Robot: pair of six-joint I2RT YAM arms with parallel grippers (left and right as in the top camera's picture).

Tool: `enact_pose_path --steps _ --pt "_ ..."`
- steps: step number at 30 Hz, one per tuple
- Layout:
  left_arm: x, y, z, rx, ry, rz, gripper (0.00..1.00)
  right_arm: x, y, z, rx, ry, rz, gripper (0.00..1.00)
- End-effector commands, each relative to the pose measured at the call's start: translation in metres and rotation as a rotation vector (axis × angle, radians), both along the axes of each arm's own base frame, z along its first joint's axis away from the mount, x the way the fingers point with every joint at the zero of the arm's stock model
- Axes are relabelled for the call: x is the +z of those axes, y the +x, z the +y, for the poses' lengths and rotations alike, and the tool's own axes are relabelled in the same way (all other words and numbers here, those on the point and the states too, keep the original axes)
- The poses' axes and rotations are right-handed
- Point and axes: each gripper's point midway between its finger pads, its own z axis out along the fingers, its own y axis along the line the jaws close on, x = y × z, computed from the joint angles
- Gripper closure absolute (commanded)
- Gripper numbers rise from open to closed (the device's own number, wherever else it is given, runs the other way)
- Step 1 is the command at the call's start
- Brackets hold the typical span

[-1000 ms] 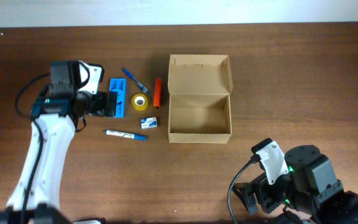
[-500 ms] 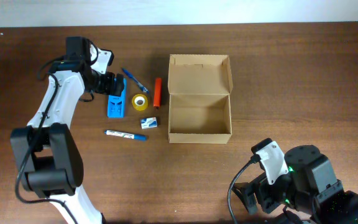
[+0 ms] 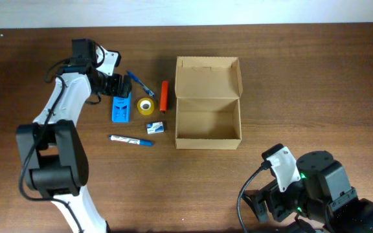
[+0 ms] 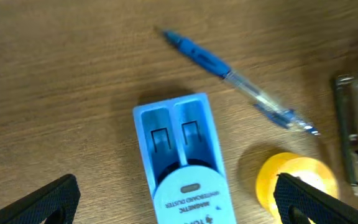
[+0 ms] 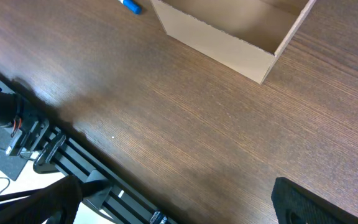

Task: Pack container
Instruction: 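Grasp the blue tape dispenser with the left gripper, then carry the blue dispenser into the box and release it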

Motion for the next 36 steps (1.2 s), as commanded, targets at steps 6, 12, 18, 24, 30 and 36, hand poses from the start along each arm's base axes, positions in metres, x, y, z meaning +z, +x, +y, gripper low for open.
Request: enact_pose_path --steps 6,12,18,24,30,36 --pt "-0.028 -0.001 -0.004 0.004 0.134 0.059 0.00 0.006 0.000 0.001 0.004 0.008 -0.018 0.01" --pt "-0.047 -0.010 -0.003 0.001 0.136 0.121 0.00 0.006 0.000 0.001 0.004 0.008 -0.018 0.01" --pt "-0.066 -0.016 -0.003 0.033 0.124 0.172 0.08 0.005 0.000 0.001 0.004 0.008 -0.018 0.01" --pt "-0.066 -0.016 -0.003 0.057 0.115 0.174 0.43 0.006 0.000 0.001 0.004 0.008 -0.018 0.01" --pt "-0.054 -0.023 -0.003 0.127 0.093 0.227 0.74 0.005 0.000 0.001 0.004 0.008 -0.018 0.01" --pt "0.050 0.001 -0.013 0.106 0.086 0.077 0.92 0.005 0.000 0.001 0.004 0.008 -0.018 0.01"
